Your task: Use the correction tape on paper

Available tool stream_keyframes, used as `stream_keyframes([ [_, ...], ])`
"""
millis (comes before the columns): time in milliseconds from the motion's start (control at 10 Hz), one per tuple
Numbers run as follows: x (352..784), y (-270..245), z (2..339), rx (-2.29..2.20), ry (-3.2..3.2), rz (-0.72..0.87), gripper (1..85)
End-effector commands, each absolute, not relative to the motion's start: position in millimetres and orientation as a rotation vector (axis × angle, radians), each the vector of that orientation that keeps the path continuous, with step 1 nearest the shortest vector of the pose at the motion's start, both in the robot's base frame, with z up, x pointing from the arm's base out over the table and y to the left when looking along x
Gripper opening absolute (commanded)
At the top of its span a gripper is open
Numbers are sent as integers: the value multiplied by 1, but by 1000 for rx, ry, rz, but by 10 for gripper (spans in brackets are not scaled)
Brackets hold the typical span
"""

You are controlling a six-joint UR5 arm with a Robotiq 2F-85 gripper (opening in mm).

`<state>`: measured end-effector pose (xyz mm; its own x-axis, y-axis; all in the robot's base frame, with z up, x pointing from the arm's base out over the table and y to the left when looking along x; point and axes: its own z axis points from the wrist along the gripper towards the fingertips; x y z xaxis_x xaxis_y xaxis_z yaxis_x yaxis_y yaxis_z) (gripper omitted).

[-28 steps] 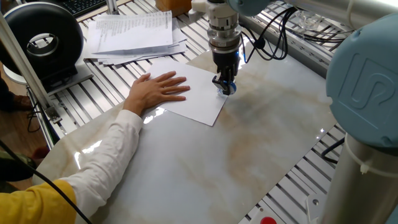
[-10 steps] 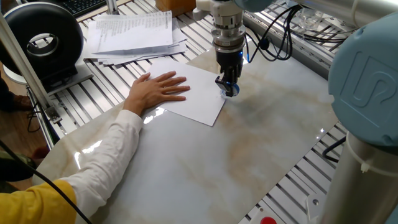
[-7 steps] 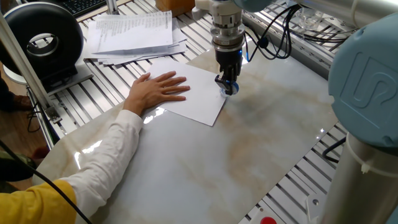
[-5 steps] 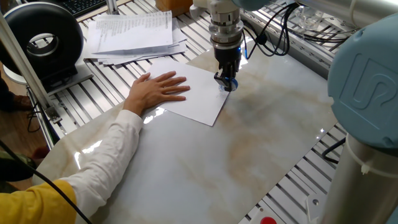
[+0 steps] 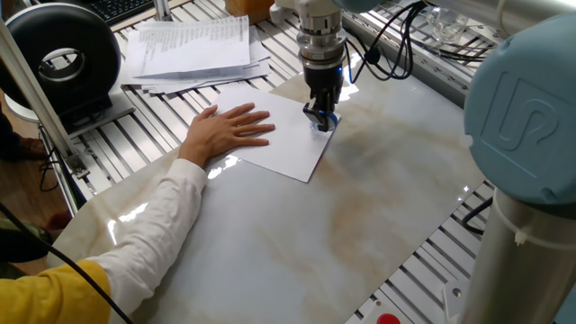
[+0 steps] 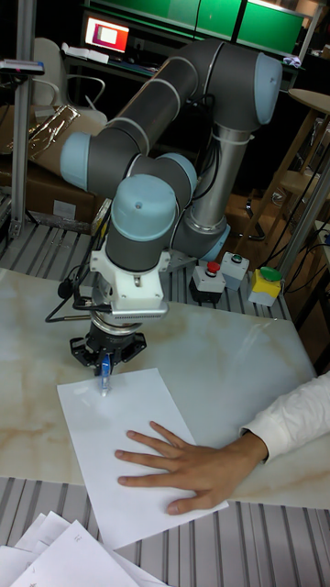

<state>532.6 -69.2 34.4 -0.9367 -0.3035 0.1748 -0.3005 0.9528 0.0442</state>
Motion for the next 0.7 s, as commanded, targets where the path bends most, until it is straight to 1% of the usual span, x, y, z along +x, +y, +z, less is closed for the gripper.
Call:
stream_keyframes([
  [0, 532, -67, 31, 446, -2925, -56, 17],
  [600, 523, -71, 34, 442, -2921, -52, 17],
])
